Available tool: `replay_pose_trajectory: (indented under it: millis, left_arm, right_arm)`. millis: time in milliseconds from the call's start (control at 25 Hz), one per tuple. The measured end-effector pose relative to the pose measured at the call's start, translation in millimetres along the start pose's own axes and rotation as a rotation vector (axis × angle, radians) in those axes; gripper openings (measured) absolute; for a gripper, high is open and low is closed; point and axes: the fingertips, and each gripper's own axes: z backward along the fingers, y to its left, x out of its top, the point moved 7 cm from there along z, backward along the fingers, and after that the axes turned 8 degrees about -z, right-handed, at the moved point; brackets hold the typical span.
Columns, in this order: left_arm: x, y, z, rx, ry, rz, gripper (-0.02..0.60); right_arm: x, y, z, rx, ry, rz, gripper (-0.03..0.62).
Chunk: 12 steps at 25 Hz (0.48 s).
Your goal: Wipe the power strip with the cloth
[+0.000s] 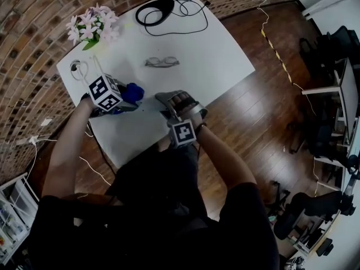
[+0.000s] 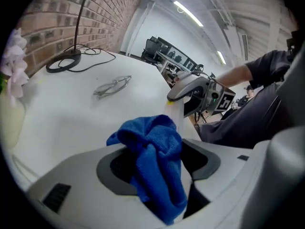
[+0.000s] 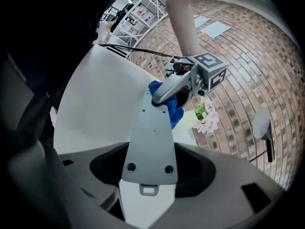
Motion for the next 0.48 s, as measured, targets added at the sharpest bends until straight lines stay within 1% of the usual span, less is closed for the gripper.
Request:
replay_pose_trajectory:
  millis: [120, 200, 280, 360, 480]
  left_arm:
    - [1, -3, -11, -0.012, 0.055, -0.036, 0.288]
    - [0, -3, -18, -0.022, 0.082, -0.027, 0.291]
    - [1, -6, -20, -0.018, 0.087, -0.030, 0.280]
    - [3, -11, -18, 0.011, 0.076, -0.066, 0.264]
    - [4, -21, -14, 0.116, 0.074, -0.150, 0.260]
  right_arm:
    - [-3, 1, -2, 0.008, 0.001, 0.006, 0.275]
    - [-6, 3, -5, 0.021, 0.013, -0.007, 0.275]
    - [-8, 5, -8, 0.031, 0.022, -0.033, 0.275]
    - [-9, 5, -8, 0.040, 0.023, -0.050, 0.273]
    - [-9, 5, -10, 0.056, 0.010, -0.091, 0.284]
